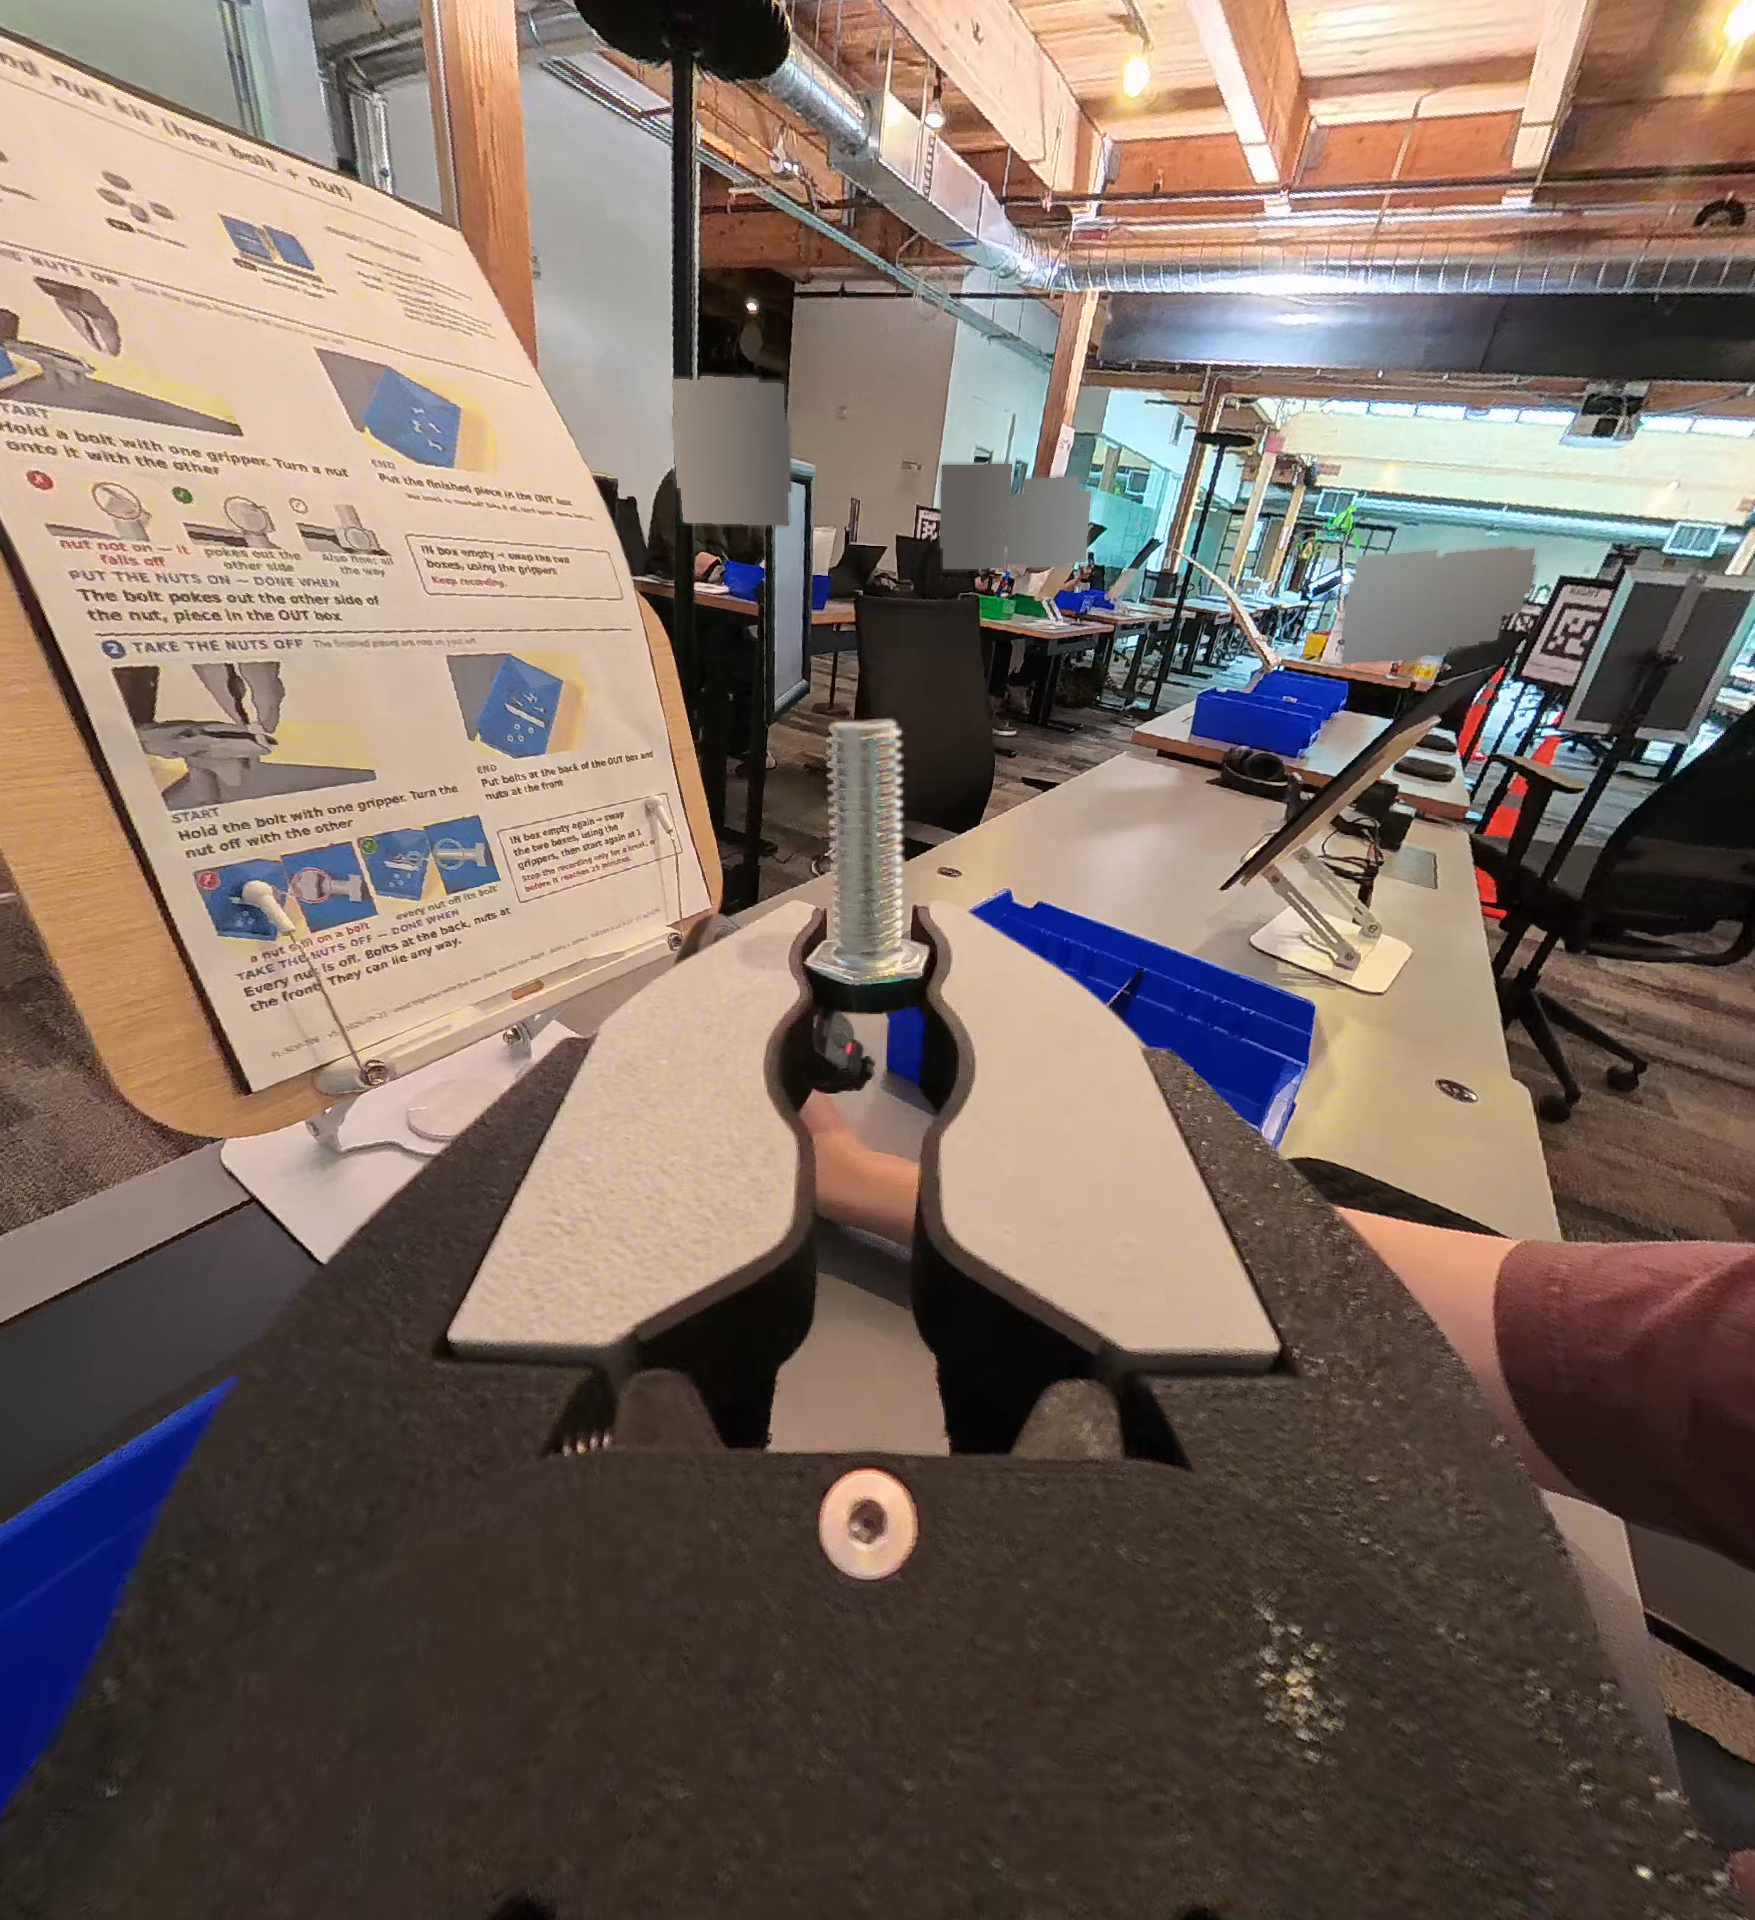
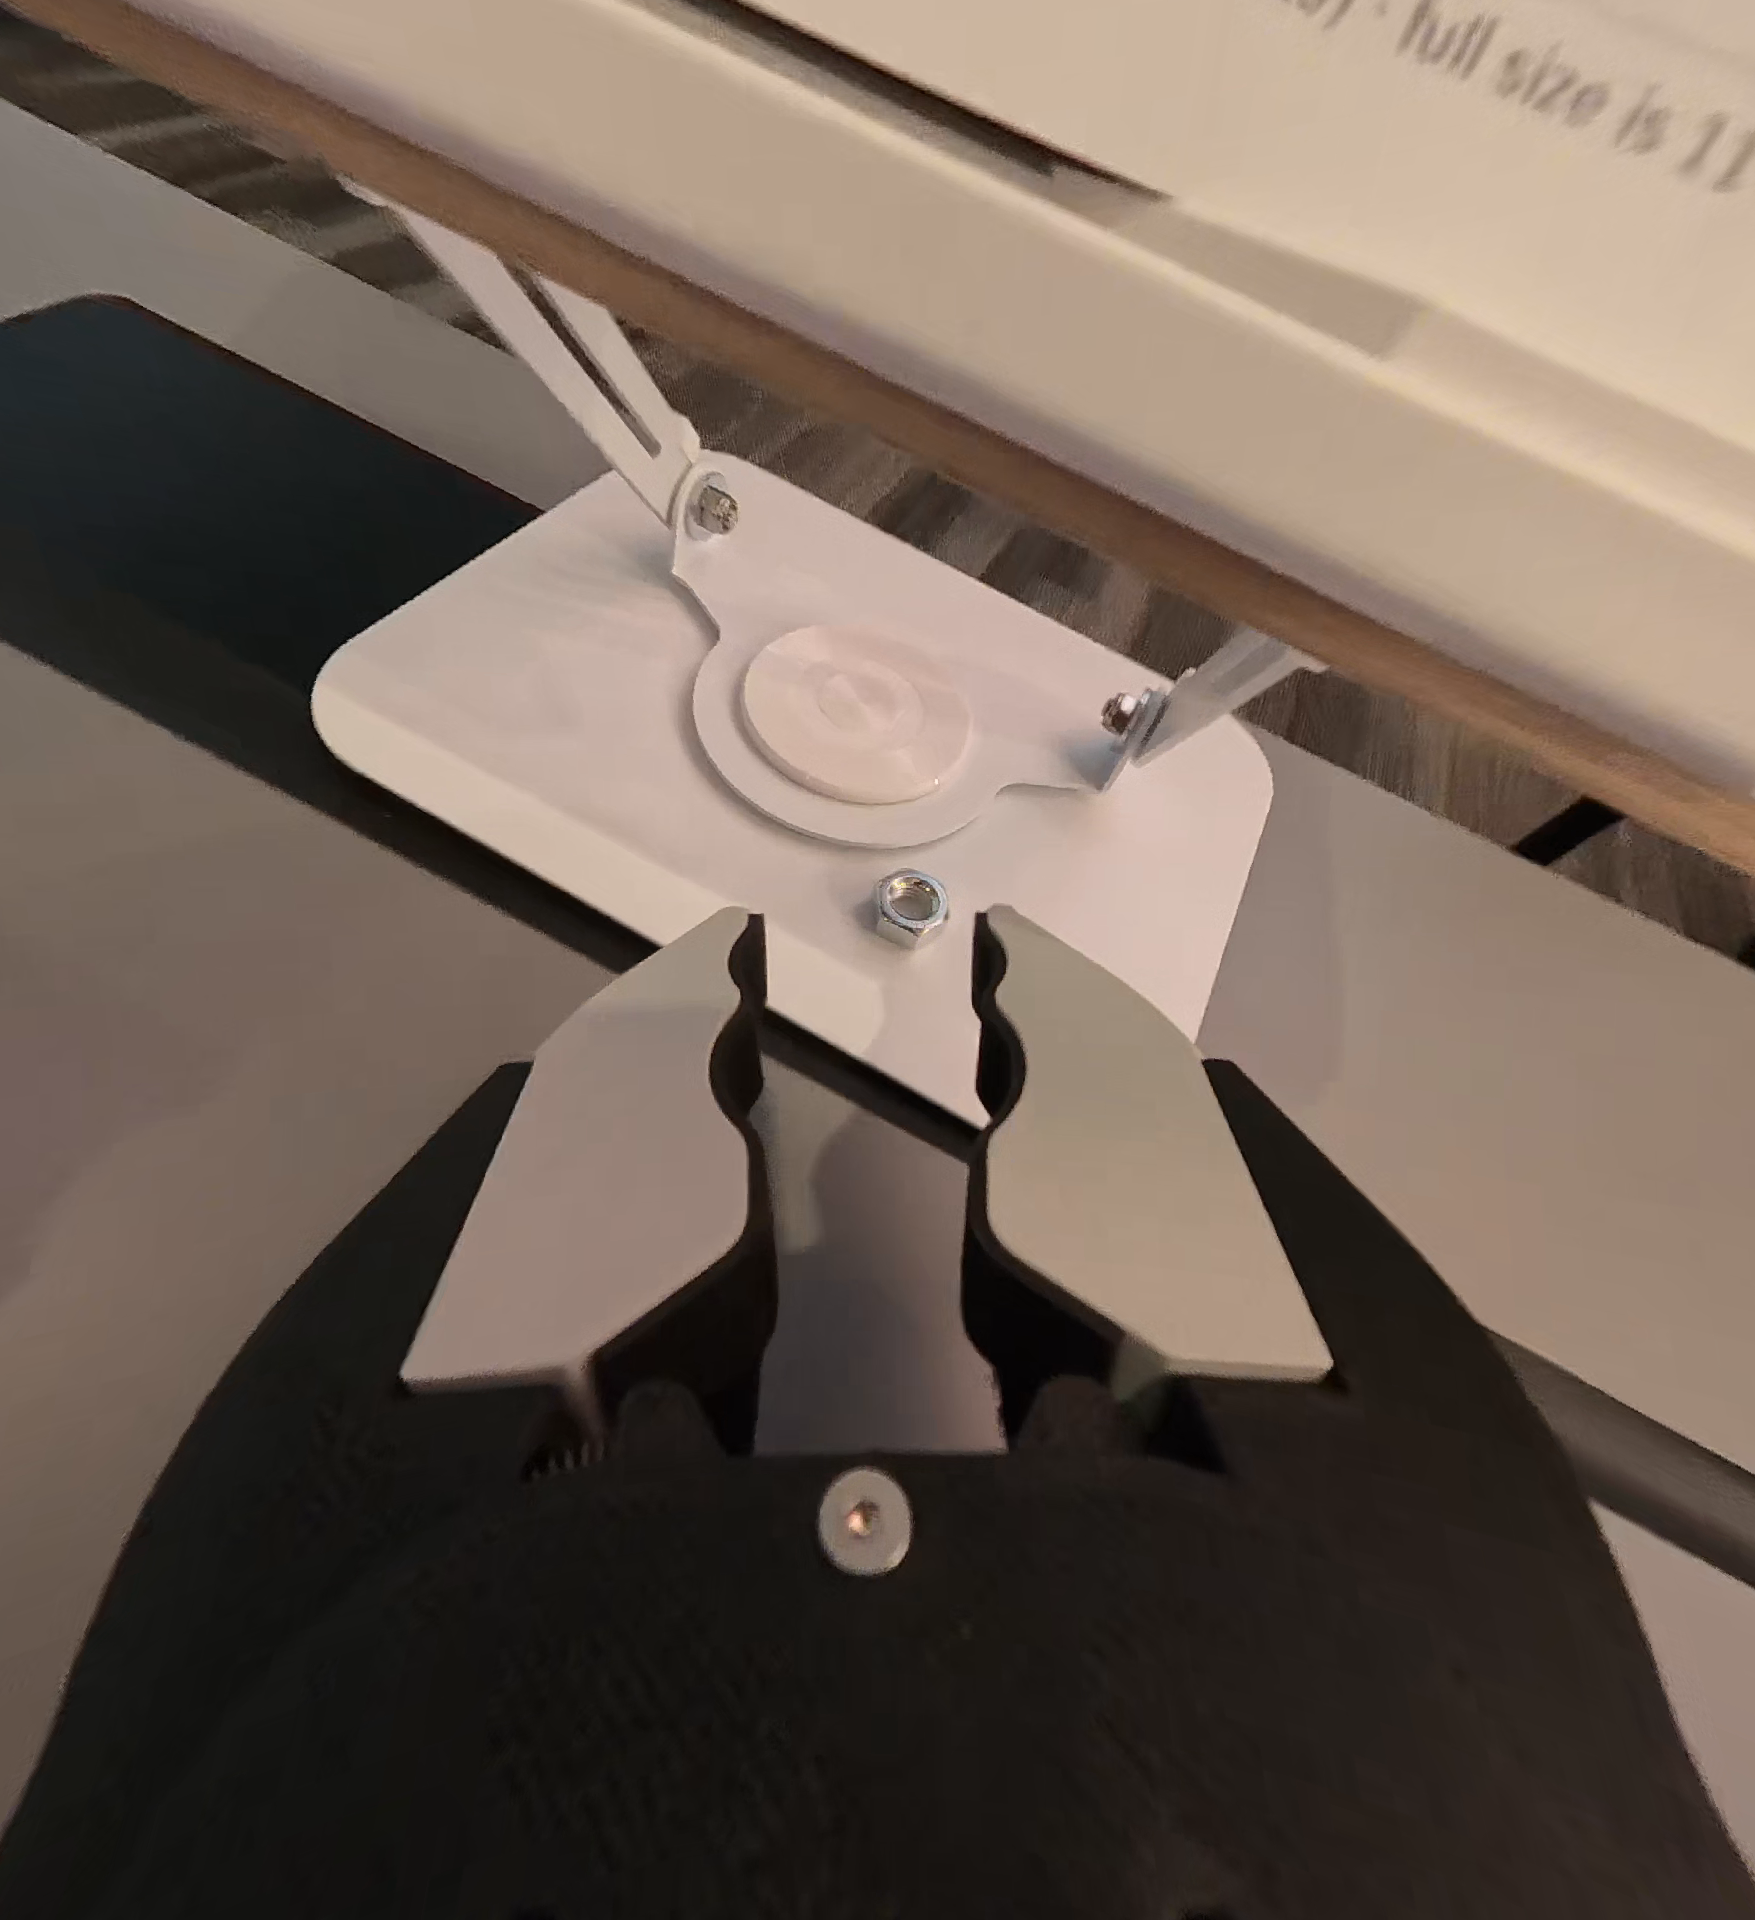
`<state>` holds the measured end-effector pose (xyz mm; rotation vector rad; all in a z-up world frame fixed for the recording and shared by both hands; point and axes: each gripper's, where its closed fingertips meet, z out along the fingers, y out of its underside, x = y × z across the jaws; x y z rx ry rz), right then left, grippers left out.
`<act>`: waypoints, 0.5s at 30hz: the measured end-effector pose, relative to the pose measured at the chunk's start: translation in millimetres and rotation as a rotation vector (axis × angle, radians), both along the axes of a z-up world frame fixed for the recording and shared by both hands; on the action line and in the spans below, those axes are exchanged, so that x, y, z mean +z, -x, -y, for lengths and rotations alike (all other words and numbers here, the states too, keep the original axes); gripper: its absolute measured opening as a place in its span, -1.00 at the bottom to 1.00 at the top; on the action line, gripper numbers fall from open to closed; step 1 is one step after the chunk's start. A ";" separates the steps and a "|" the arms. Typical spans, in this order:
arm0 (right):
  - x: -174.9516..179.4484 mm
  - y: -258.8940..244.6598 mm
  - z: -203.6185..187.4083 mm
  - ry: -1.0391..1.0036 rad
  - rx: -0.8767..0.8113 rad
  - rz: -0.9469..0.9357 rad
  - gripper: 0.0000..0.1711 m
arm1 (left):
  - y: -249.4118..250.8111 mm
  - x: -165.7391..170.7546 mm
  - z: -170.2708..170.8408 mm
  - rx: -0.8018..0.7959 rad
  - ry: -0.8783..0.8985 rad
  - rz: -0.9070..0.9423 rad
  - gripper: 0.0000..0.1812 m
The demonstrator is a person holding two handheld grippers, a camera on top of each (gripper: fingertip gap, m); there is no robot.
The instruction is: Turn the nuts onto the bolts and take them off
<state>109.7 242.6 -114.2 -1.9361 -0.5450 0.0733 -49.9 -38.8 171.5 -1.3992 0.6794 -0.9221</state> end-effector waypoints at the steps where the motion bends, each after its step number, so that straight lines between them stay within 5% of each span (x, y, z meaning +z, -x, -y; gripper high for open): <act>1: -2.1 1.4 -2.1 0.025 -0.009 -0.017 -0.53 | 1.4 0.0 -0.5 0.002 0.003 0.004 -0.84; 15: -10.6 -8.9 -15.2 0.158 -0.309 -0.301 -0.46 | 7.2 3.3 0.5 0.005 0.013 0.029 -0.84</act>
